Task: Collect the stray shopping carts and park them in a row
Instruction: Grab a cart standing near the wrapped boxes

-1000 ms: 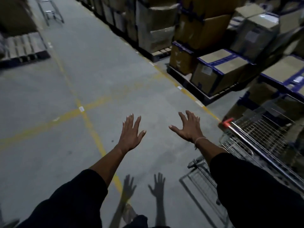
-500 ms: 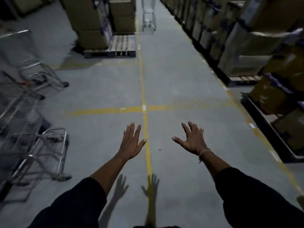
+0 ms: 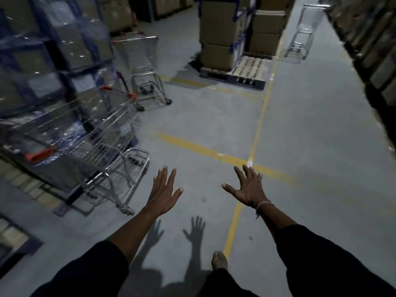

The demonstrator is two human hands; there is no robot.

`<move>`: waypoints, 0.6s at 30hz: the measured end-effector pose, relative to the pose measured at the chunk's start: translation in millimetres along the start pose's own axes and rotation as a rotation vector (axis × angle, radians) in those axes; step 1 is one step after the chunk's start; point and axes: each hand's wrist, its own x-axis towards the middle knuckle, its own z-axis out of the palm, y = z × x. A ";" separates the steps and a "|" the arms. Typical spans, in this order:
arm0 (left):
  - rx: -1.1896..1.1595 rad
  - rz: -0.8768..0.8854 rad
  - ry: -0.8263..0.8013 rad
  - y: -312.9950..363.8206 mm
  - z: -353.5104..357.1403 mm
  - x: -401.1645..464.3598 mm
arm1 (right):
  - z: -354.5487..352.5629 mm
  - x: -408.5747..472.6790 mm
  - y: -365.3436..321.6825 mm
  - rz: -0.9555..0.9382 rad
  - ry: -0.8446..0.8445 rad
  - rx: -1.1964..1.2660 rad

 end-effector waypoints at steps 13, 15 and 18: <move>-0.018 -0.353 0.197 -100.0 -85.6 67.5 | -2.5 224.2 -163.8 -0.423 -0.162 -0.081; 0.002 -0.375 0.227 -119.8 -96.1 65.6 | 7.8 240.6 -191.2 -0.475 -0.188 -0.082; 0.023 -0.420 0.249 -160.5 -113.7 63.0 | 25.6 259.4 -237.7 -0.544 -0.205 -0.092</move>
